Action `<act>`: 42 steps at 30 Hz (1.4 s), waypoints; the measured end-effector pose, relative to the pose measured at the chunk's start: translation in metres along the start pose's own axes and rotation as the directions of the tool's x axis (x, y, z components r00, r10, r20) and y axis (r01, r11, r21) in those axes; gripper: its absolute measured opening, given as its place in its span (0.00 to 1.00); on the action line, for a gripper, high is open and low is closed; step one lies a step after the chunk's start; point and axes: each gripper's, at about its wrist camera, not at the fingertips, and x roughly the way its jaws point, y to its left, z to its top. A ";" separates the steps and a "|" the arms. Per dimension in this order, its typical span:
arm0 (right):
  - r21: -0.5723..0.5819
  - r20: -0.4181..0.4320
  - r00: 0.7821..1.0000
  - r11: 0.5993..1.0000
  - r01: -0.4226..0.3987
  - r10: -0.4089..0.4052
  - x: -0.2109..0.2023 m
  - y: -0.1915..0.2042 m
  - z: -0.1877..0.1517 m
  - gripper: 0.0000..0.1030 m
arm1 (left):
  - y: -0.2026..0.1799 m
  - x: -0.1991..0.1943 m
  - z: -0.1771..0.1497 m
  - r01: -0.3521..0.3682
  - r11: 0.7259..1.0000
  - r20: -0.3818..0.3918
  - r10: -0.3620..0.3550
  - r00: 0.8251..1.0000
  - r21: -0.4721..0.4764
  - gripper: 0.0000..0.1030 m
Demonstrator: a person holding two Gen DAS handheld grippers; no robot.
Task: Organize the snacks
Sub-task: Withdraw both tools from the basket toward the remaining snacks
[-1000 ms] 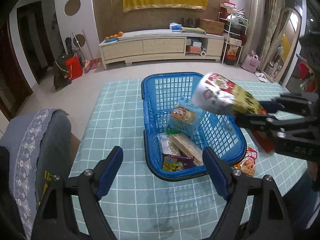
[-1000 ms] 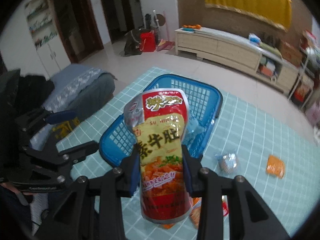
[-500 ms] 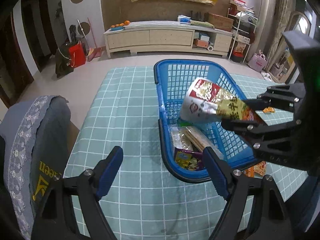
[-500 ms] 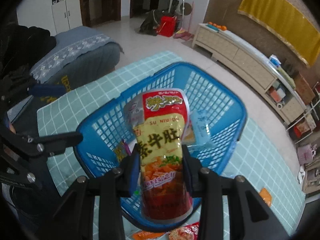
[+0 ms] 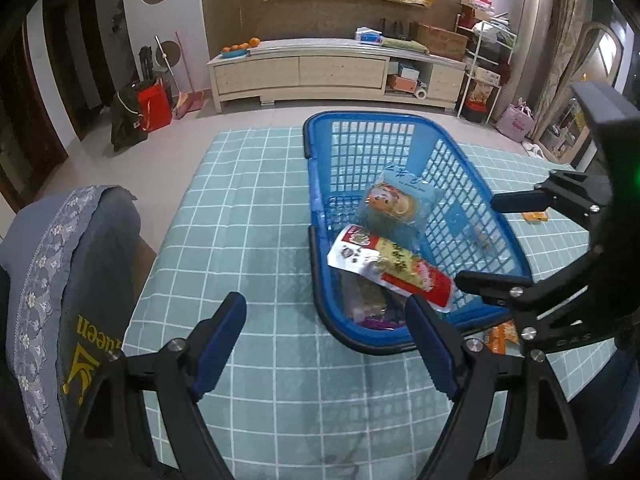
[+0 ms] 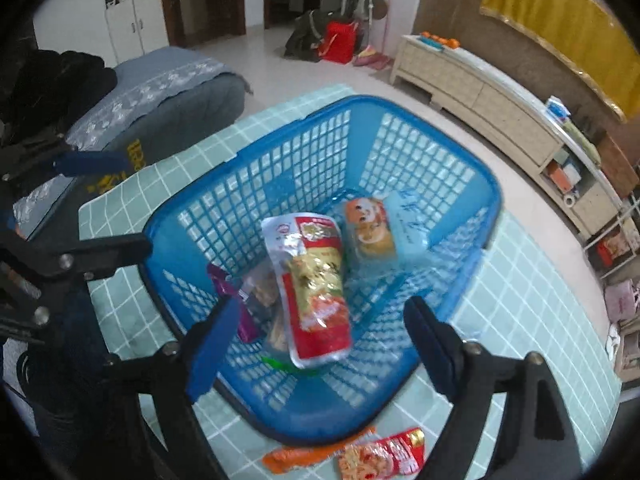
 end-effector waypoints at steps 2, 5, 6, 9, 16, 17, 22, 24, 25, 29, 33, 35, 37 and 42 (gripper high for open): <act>0.002 0.013 1.000 1.000 0.022 -0.022 -0.013 0.001 -0.007 0.85 | -0.004 -0.005 -0.001 0.012 1.000 0.009 -0.012 1.000 0.004 0.78; 0.029 0.026 0.999 0.999 0.034 -0.035 -0.027 -0.003 -0.016 0.85 | -0.014 -0.013 -0.003 0.024 0.999 0.026 -0.025 0.999 0.026 0.78; 0.043 0.032 0.999 0.999 0.032 -0.033 -0.034 -0.005 -0.020 0.85 | -0.018 -0.017 -0.003 0.028 0.999 0.031 -0.029 0.999 0.036 0.78; 0.078 0.041 0.998 0.996 0.045 -0.048 -0.047 -0.012 -0.032 0.85 | -0.029 -0.024 -0.005 0.047 0.997 0.043 -0.049 0.998 0.054 0.78; 0.183 0.058 0.996 0.981 0.058 -0.070 -0.075 -0.032 -0.064 0.85 | -0.059 -0.037 -0.013 0.080 0.991 0.059 -0.086 0.994 0.104 0.78; 0.212 0.062 0.996 0.976 0.055 -0.069 -0.079 -0.037 -0.071 0.85 | -0.062 -0.038 -0.014 0.083 0.991 0.057 -0.090 0.994 0.107 0.78; 0.316 0.072 0.994 0.947 0.053 -0.080 -0.098 -0.052 -0.102 0.85 | -0.084 -0.039 -0.018 0.112 0.984 0.056 -0.121 0.991 0.136 0.78; 0.347 0.069 0.994 0.936 0.060 -0.089 -0.102 -0.056 -0.112 0.85 | -0.095 -0.038 -0.021 0.126 0.981 0.056 -0.135 0.989 0.148 0.78; 0.359 0.068 0.993 0.931 0.062 -0.092 -0.104 -0.059 -0.117 0.85 | -0.100 -0.037 -0.022 0.134 0.979 0.053 -0.144 0.988 0.153 0.78; 0.396 0.051 0.992 0.914 0.087 -0.116 -0.110 -0.068 -0.141 0.85 | -0.121 -0.034 -0.028 0.153 0.971 0.041 -0.163 0.986 0.182 0.78; 0.426 0.037 0.992 0.900 0.094 -0.121 -0.113 -0.075 -0.162 0.85 | -0.138 -0.030 -0.033 0.168 0.963 0.027 -0.177 0.984 0.210 0.78; 0.437 0.029 0.992 0.894 0.100 -0.125 -0.114 -0.077 -0.174 0.85 | -0.147 -0.026 -0.038 0.176 0.960 0.017 -0.184 0.983 0.218 0.78; 0.449 0.013 0.992 0.887 0.105 -0.124 -0.112 -0.080 -0.183 0.85 | -0.156 -0.020 -0.042 0.178 0.958 0.004 -0.184 0.983 0.226 0.78; 0.466 0.010 0.991 0.877 0.116 -0.137 -0.104 -0.079 -0.203 0.85 | -0.170 -0.003 -0.055 0.184 0.955 -0.028 -0.183 0.983 0.230 0.78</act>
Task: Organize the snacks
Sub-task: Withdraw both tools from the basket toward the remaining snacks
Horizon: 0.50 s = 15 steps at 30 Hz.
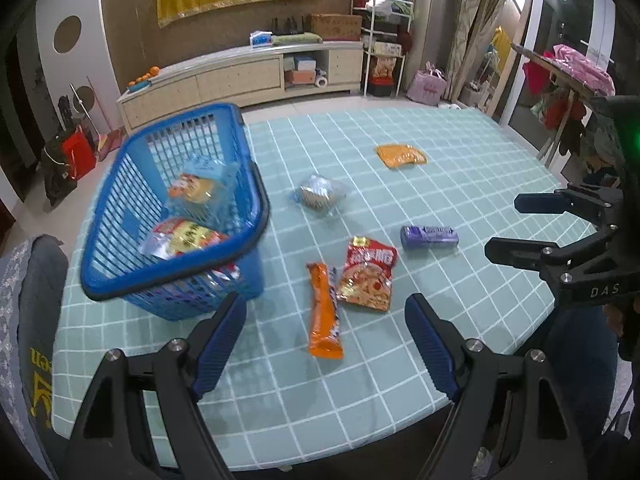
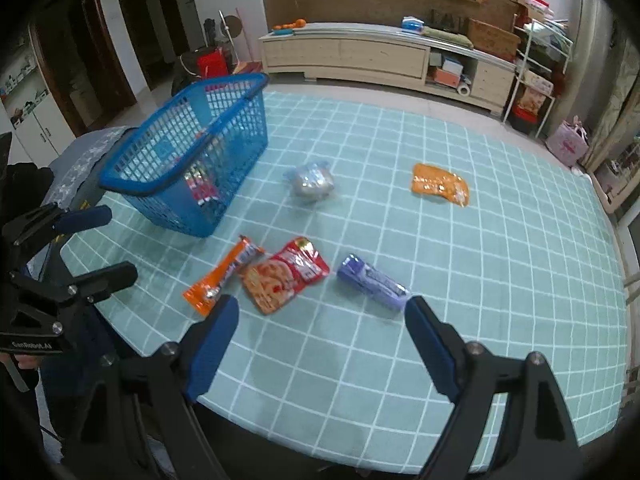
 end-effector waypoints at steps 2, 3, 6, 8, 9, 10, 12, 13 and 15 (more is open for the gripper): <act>0.007 0.003 1.000 1.000 0.005 -0.005 0.003 -0.003 -0.007 0.85 | -0.004 0.009 -0.004 0.007 1.000 -0.015 -0.007 1.000 0.002 0.78; 0.010 0.004 1.000 1.000 0.012 -0.012 0.006 -0.003 -0.011 0.85 | -0.006 0.015 -0.007 0.007 1.000 -0.021 -0.007 1.000 0.007 0.78; 0.016 0.017 0.999 0.999 0.045 -0.045 0.013 -0.005 -0.021 0.85 | -0.013 0.027 -0.013 -0.007 1.000 -0.028 0.008 1.000 0.028 0.78; 0.040 0.022 0.998 0.997 0.060 -0.061 0.017 -0.006 -0.025 0.85 | -0.016 0.034 -0.017 -0.017 0.999 -0.029 0.018 0.999 0.037 0.78; 0.061 0.022 0.998 0.996 0.064 -0.066 0.021 -0.006 -0.030 0.85 | -0.018 0.039 -0.020 -0.027 0.999 -0.024 0.028 0.999 0.040 0.78; 0.072 0.022 0.997 0.995 0.071 -0.072 0.023 -0.007 -0.032 0.85 | -0.018 0.042 -0.022 -0.040 0.998 -0.018 0.041 0.999 0.042 0.78; 0.111 0.024 0.996 0.990 0.085 -0.088 0.030 -0.008 -0.039 0.85 | -0.020 0.051 -0.026 -0.080 0.995 -0.007 0.080 0.997 0.057 0.78; 0.132 0.019 0.995 0.987 0.090 -0.093 0.034 -0.009 -0.042 0.85 | -0.020 0.054 -0.028 -0.089 0.994 -0.006 0.090 0.996 0.057 0.78; 0.166 0.016 0.994 0.981 0.105 -0.109 0.041 -0.010 -0.048 0.85 | -0.017 0.063 -0.031 -0.083 0.996 -0.007 0.083 0.996 0.039 0.78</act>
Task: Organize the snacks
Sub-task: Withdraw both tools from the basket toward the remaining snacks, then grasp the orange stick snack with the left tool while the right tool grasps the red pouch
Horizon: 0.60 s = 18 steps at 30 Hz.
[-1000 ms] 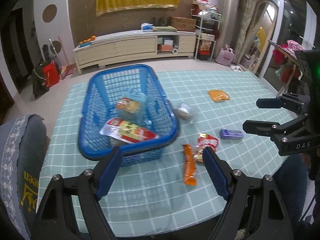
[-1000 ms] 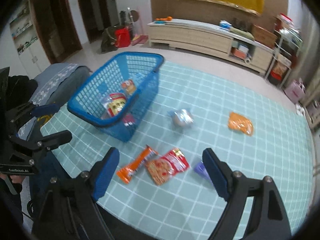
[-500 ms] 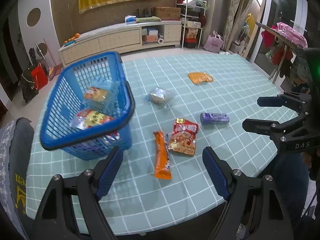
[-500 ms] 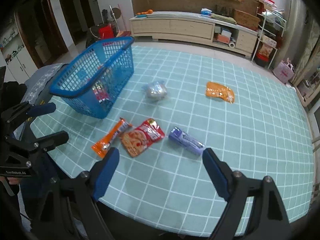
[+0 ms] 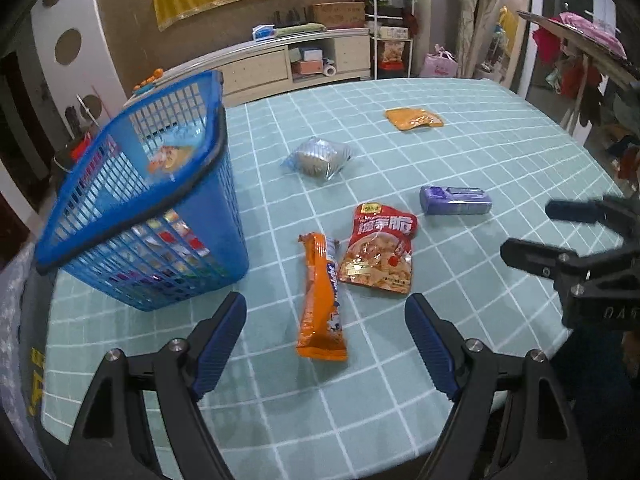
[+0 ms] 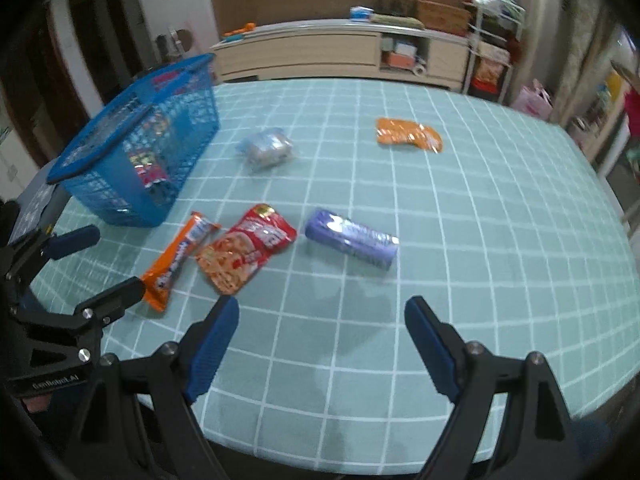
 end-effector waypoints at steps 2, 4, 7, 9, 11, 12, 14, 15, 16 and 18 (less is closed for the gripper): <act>0.023 -0.005 1.000 1.000 0.019 -0.019 0.009 -0.001 -0.006 0.85 | 0.001 0.008 -0.002 -0.005 1.000 -0.007 0.005 1.000 -0.003 0.77; 0.040 -0.022 0.999 0.999 0.028 -0.027 0.019 -0.003 -0.011 0.85 | 0.002 0.018 -0.002 -0.023 1.000 -0.016 0.023 1.000 -0.005 0.77; 0.048 -0.045 0.999 0.998 0.031 -0.029 0.029 -0.006 -0.014 0.85 | 0.005 0.030 -0.002 -0.010 1.000 -0.044 0.010 0.999 -0.017 0.73; 0.062 -0.049 0.998 0.998 0.034 -0.031 0.033 -0.009 -0.015 0.85 | 0.005 0.037 0.000 -0.023 1.000 -0.053 0.023 0.998 -0.006 0.68; 0.069 -0.053 0.998 0.997 0.033 -0.029 0.036 -0.010 -0.016 0.85 | 0.005 0.043 0.002 -0.030 1.000 -0.057 0.030 0.998 0.000 0.66; 0.074 -0.056 0.998 0.997 0.031 -0.027 0.039 -0.011 -0.016 0.85 | 0.006 0.046 0.003 -0.030 1.000 -0.058 0.030 0.998 0.001 0.63; 0.080 -0.063 0.998 0.996 0.027 -0.022 0.043 -0.012 -0.017 0.85 | 0.008 0.051 0.005 -0.026 1.000 -0.064 0.026 0.998 -0.005 0.59; 0.083 -0.066 0.998 0.996 0.024 -0.018 0.045 -0.012 -0.018 0.85 | 0.009 0.053 0.006 -0.023 1.000 -0.066 0.022 0.998 -0.008 0.56; 0.086 -0.069 0.998 0.996 0.021 -0.015 0.046 -0.012 -0.018 0.85 | 0.010 0.054 0.006 -0.021 1.000 -0.068 0.020 0.997 -0.009 0.54; 0.086 -0.075 0.997 0.996 0.017 -0.010 0.048 -0.011 -0.019 0.85 | 0.011 0.059 0.007 -0.022 1.000 -0.084 0.021 0.996 -0.008 0.45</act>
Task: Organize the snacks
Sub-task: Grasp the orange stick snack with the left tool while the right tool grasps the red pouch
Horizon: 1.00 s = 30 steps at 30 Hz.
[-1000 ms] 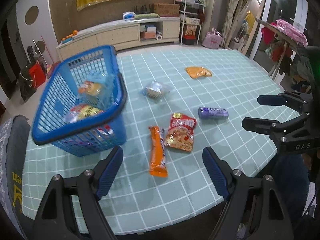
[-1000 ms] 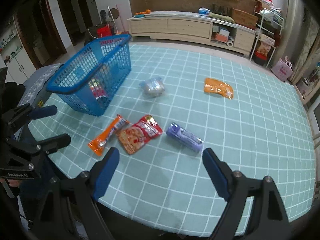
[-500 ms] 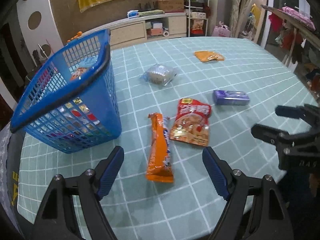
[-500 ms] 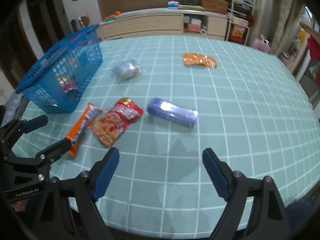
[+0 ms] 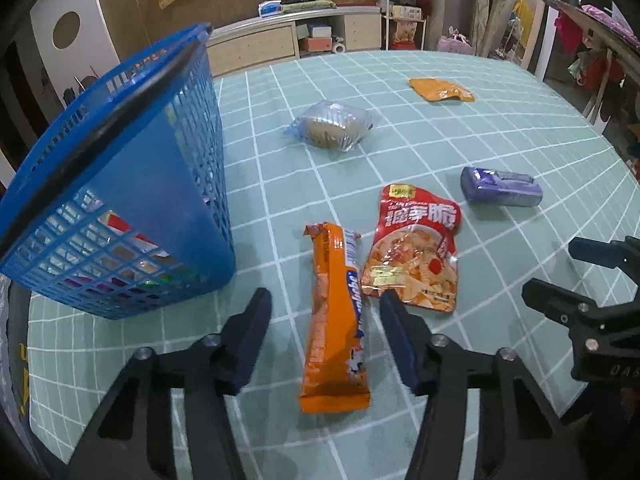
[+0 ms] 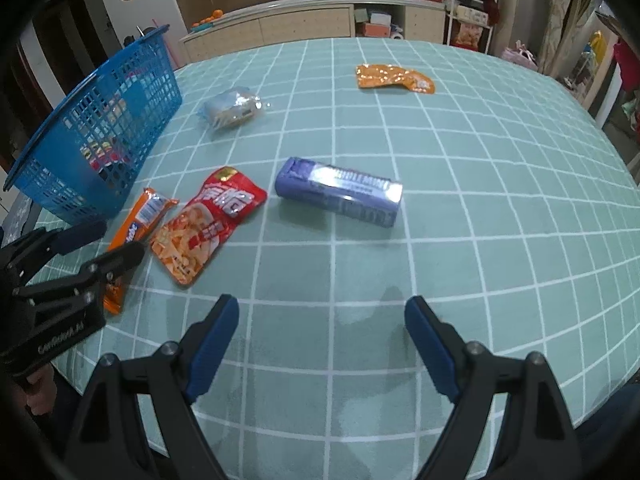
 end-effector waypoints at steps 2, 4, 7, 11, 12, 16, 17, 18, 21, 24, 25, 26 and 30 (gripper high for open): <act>-0.002 -0.002 1.000 1.000 -0.006 0.006 0.000 0.001 -0.001 0.85 | 0.002 0.004 0.000 0.000 1.000 -0.016 0.000 1.000 -0.009 0.32; -0.004 -0.003 1.000 1.000 -0.015 0.015 0.001 0.004 -0.001 0.85 | 0.005 0.007 -0.002 0.018 0.999 -0.032 -0.019 0.999 -0.029 0.24; -0.013 0.001 1.000 1.000 -0.025 0.025 -0.001 0.007 -0.001 0.85 | 0.008 0.006 -0.005 0.025 0.998 -0.029 -0.027 0.999 -0.055 0.19; -0.042 -0.009 0.997 0.996 -0.076 0.076 -0.002 0.013 0.001 0.85 | 0.010 0.000 -0.009 0.038 0.997 -0.031 -0.040 0.999 -0.074 0.17; -0.060 -0.011 0.996 0.994 -0.086 0.086 -0.002 0.016 0.002 0.85 | 0.011 -0.003 -0.011 0.034 0.997 -0.028 -0.036 0.999 -0.075 0.16; -0.190 0.010 0.995 0.977 -0.093 0.097 -0.005 0.030 0.011 0.86 | 0.015 -0.016 -0.017 0.034 0.995 -0.008 -0.035 0.999 -0.099 0.15; -0.211 0.009 0.995 0.973 -0.094 0.098 -0.005 0.033 0.013 0.87 | 0.016 -0.021 -0.019 0.032 0.994 -0.002 -0.033 0.999 -0.102 0.15; -0.243 0.008 0.994 0.965 -0.100 0.105 -0.005 0.037 0.018 0.87 | 0.017 -0.025 -0.021 0.029 0.994 0.005 -0.029 1.000 -0.105 0.15; -0.305 0.003 0.993 0.945 -0.114 0.121 -0.004 0.045 0.029 0.93 | 0.019 -0.033 -0.027 0.018 0.994 0.016 -0.016 1.000 -0.109 0.15; -0.377 -0.046 0.986 0.911 -0.166 0.161 0.001 0.057 0.043 0.94 | 0.022 -0.038 -0.030 0.006 0.992 0.022 -0.004 1.000 -0.124 0.15; -0.403 -0.060 0.984 0.898 -0.176 0.165 0.004 0.061 0.048 0.94 | 0.023 -0.039 -0.030 0.004 0.991 0.024 -0.001 1.000 -0.130 0.15; -0.424 -0.070 0.984 0.888 -0.179 0.164 0.006 0.064 0.050 0.94 | 0.024 -0.041 -0.032 0.004 0.990 0.027 0.000 1.000 -0.138 0.15; -0.537 -0.129 0.980 0.820 -0.198 0.152 0.022 0.083 0.059 0.94 | 0.031 -0.047 -0.036 0.002 0.987 0.030 0.003 1.000 -0.160 0.15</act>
